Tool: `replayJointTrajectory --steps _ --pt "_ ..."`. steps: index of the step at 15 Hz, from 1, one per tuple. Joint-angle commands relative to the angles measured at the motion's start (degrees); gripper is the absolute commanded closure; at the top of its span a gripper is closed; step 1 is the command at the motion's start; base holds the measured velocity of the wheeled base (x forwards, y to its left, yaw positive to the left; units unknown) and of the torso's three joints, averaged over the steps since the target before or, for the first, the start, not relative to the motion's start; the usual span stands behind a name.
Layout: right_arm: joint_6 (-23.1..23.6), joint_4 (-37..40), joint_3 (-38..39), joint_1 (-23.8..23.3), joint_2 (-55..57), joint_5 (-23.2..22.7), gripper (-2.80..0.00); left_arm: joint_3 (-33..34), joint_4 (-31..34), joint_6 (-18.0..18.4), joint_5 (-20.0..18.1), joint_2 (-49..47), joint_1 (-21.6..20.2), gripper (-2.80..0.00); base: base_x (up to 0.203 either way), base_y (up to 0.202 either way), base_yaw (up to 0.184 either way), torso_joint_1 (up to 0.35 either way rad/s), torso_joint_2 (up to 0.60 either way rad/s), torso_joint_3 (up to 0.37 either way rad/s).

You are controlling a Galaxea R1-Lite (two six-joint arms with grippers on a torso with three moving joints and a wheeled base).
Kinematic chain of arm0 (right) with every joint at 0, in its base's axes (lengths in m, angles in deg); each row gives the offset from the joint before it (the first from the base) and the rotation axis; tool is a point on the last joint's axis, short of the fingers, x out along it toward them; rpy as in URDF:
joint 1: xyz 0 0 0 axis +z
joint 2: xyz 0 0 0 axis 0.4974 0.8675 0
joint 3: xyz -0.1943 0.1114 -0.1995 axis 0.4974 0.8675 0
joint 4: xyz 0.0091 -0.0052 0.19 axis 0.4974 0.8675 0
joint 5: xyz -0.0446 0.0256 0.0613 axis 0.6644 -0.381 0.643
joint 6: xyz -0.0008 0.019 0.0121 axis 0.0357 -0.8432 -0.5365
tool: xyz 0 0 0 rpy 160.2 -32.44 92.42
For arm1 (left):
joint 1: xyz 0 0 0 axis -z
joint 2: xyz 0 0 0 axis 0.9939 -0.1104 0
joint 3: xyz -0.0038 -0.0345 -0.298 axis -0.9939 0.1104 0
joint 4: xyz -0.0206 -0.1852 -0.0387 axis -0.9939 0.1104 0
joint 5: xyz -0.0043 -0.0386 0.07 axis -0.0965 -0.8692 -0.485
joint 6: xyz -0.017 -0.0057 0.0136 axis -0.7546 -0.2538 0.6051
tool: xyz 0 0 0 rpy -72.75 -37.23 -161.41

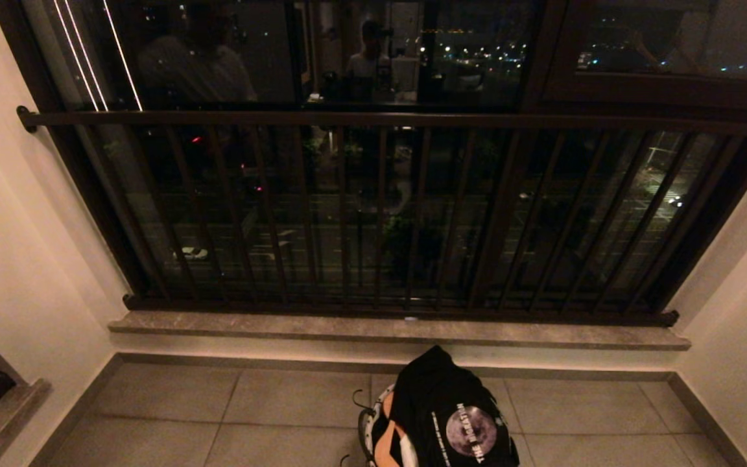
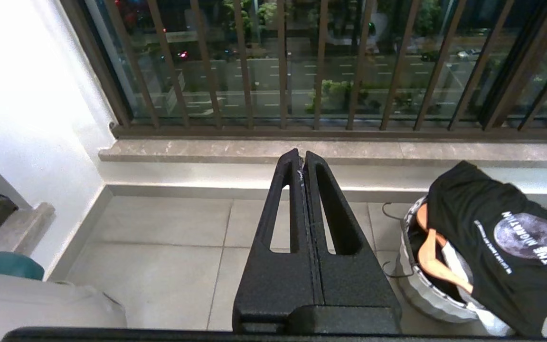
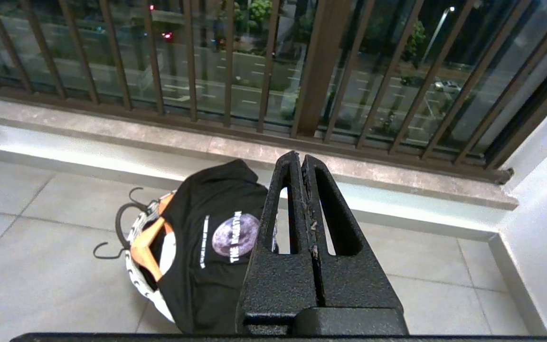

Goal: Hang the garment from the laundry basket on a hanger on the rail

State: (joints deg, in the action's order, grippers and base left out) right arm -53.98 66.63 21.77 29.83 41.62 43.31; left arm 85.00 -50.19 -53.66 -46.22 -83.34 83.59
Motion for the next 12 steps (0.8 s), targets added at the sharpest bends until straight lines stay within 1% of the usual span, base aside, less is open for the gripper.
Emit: replayJointTrajectory --steps 1,5,12 --pt "-0.03 -0.01 0.02 0.0 0.07 -0.05 0.0 0.26 -0.02 0.02 0.0 -0.02 0.04 0.0 0.0 0.0 0.0 -0.154 0.36 0.207" --pt "0.05 -0.01 0.02 0.0 0.07 -0.05 0.0 0.18 0.14 0.02 0.0 -0.02 0.07 0.0 0.0 0.0 0.0 -0.168 0.39 0.227" --pt "0.05 -0.01 0.02 0.0 0.07 -0.05 0.0 0.26 -0.04 0.02 0.0 -0.02 0.07 0.0 0.0 0.0 0.0 -0.211 0.53 0.317"
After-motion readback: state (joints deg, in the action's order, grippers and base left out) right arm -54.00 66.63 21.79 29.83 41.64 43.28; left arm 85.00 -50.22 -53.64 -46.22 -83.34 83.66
